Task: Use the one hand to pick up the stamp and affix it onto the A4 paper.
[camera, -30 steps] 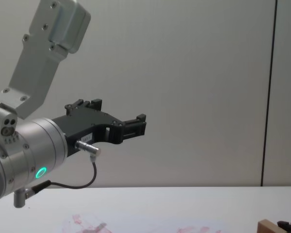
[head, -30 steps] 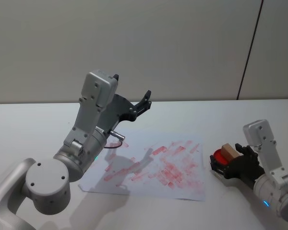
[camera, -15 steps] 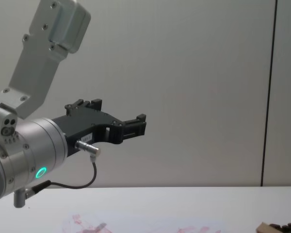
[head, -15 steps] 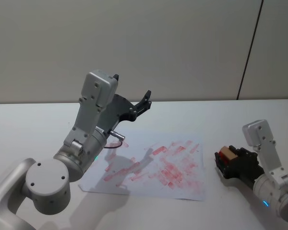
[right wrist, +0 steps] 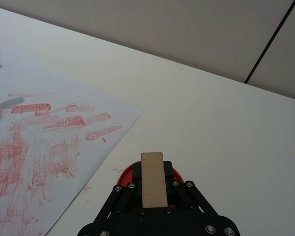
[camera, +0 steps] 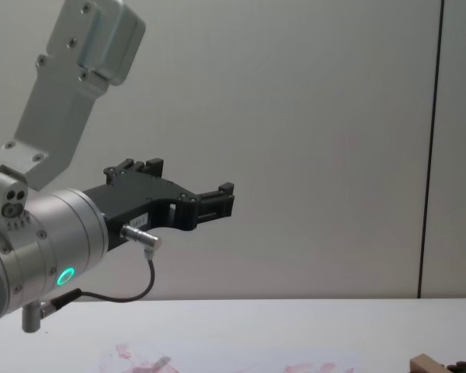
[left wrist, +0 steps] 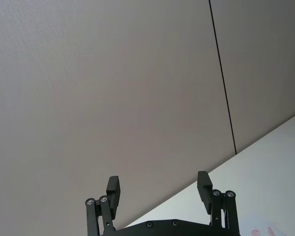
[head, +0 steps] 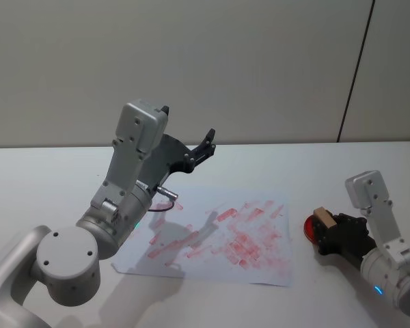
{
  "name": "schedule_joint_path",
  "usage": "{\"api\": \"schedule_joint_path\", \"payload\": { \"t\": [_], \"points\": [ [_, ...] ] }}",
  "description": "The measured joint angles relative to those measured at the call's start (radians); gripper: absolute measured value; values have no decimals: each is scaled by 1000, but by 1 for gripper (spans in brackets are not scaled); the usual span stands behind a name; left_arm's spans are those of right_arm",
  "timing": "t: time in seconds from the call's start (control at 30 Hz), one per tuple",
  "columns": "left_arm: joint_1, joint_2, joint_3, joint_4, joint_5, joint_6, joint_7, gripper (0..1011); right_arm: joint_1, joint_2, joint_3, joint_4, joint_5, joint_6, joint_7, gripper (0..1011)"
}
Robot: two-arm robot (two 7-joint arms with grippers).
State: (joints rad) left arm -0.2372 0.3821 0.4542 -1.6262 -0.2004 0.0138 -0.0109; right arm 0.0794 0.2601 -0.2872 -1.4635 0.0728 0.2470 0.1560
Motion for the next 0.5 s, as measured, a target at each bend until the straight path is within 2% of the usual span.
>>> {"api": "schedule_joint_path", "payload": {
  "t": [0.27, 0.5],
  "points": [
    [0, 0, 0, 0, 0, 0, 0, 1001, 3, -2, 1, -5, 2, -22, 0, 220],
    [0, 0, 0, 0, 0, 0, 0, 1001, 10, -7, 4, -43, 26, -56, 14, 219]
  ]
}}
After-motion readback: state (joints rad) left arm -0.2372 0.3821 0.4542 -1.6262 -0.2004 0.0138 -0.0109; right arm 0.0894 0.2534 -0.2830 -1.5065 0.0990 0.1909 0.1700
